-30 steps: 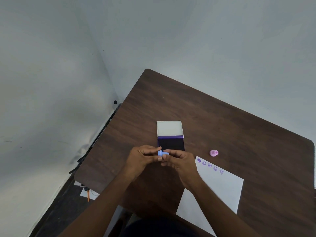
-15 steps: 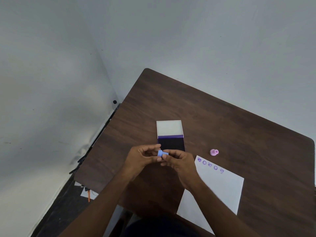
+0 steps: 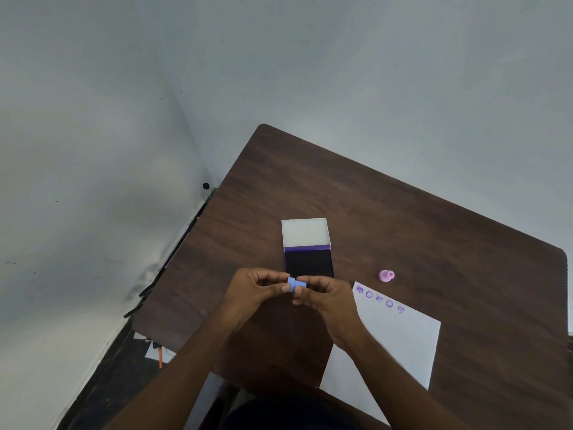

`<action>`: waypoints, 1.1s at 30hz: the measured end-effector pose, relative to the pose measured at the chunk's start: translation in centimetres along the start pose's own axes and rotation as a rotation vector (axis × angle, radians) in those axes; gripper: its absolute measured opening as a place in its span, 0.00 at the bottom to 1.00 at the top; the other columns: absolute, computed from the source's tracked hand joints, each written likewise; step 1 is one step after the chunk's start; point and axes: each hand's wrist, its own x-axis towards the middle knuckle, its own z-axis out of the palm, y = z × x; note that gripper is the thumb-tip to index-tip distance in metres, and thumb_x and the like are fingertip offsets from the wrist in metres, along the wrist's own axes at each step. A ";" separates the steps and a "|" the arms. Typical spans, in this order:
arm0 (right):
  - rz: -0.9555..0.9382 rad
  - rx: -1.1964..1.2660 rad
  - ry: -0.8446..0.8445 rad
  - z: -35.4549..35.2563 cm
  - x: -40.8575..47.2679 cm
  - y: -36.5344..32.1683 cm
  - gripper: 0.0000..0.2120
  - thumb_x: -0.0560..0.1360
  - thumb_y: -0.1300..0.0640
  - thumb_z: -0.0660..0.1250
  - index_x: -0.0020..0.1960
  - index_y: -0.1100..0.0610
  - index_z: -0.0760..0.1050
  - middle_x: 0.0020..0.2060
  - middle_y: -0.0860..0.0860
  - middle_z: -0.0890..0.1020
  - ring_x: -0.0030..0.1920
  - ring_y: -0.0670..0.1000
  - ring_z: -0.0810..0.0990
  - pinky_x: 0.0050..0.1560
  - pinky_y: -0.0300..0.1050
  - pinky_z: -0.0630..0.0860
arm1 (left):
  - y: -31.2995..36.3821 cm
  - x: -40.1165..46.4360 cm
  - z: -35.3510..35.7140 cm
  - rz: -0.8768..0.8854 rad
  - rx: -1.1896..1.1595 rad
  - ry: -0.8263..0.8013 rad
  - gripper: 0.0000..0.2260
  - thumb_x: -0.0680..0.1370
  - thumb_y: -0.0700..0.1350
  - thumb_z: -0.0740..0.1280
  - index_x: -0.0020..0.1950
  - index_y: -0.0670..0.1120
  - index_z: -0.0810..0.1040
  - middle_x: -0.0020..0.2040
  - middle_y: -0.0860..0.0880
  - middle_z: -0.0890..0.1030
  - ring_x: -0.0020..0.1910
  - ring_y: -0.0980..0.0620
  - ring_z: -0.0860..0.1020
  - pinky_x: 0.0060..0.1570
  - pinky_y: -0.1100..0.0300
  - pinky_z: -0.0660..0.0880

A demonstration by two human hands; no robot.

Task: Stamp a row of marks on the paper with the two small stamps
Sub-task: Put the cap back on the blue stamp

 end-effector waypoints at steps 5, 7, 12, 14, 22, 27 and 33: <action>0.022 0.026 0.026 -0.6 0.2 0.2 0.13 0.72 0.60 0.73 0.56 0.59 0.81 0.46 0.55 0.86 0.40 0.51 0.86 0.44 0.36 0.81 | 0.2 0.5 0.6 0.000 0.015 -0.015 0.12 0.71 0.44 0.75 0.54 0.47 0.84 0.48 0.51 0.86 0.47 0.56 0.84 0.46 0.67 0.79; 0.036 0.008 0.043 -0.9 0.4 0.2 0.13 0.72 0.59 0.73 0.56 0.58 0.80 0.45 0.54 0.86 0.38 0.49 0.86 0.43 0.35 0.81 | 0.0 0.6 0.7 -0.001 0.014 -0.025 0.13 0.71 0.43 0.76 0.55 0.47 0.84 0.47 0.51 0.86 0.47 0.54 0.84 0.48 0.64 0.80; 0.060 -0.195 0.145 -2.3 1.3 -0.6 0.13 0.72 0.55 0.74 0.55 0.54 0.80 0.47 0.51 0.84 0.40 0.48 0.84 0.47 0.38 0.80 | -0.2 1.1 1.8 -0.036 0.090 0.000 0.11 0.73 0.44 0.74 0.55 0.50 0.83 0.45 0.50 0.86 0.44 0.55 0.84 0.43 0.65 0.80; 0.059 -0.345 0.195 -3.3 1.8 -0.6 0.16 0.72 0.53 0.73 0.59 0.55 0.80 0.50 0.52 0.84 0.46 0.50 0.83 0.54 0.42 0.80 | -0.3 1.7 2.7 -0.030 0.165 -0.012 0.10 0.75 0.46 0.73 0.55 0.52 0.83 0.46 0.52 0.85 0.45 0.57 0.83 0.45 0.65 0.79; 0.100 -0.765 0.266 -8.4 4.0 -2.8 0.14 0.76 0.54 0.68 0.58 0.60 0.79 0.55 0.57 0.83 0.53 0.54 0.81 0.61 0.46 0.75 | 1.5 3.9 8.5 0.033 0.285 -0.101 0.09 0.76 0.44 0.71 0.56 0.51 0.82 0.50 0.57 0.83 0.48 0.61 0.80 0.48 0.70 0.77; -0.055 -0.822 0.412 -10.4 5.3 -1.6 0.09 0.74 0.52 0.70 0.41 0.57 0.81 0.38 0.53 0.84 0.37 0.50 0.80 0.47 0.47 0.81 | 2.0 5.5 11.8 0.017 0.340 -0.056 0.11 0.76 0.44 0.71 0.58 0.49 0.81 0.51 0.57 0.82 0.45 0.65 0.78 0.38 0.78 0.71; -0.084 -0.972 0.490 -11.9 6.6 -0.7 0.09 0.75 0.49 0.66 0.41 0.54 0.79 0.43 0.50 0.83 0.46 0.49 0.76 0.53 0.46 0.71 | 2.3 7.2 14.1 -0.016 0.387 -0.059 0.13 0.77 0.44 0.69 0.62 0.48 0.80 0.57 0.52 0.83 0.50 0.59 0.79 0.46 0.73 0.71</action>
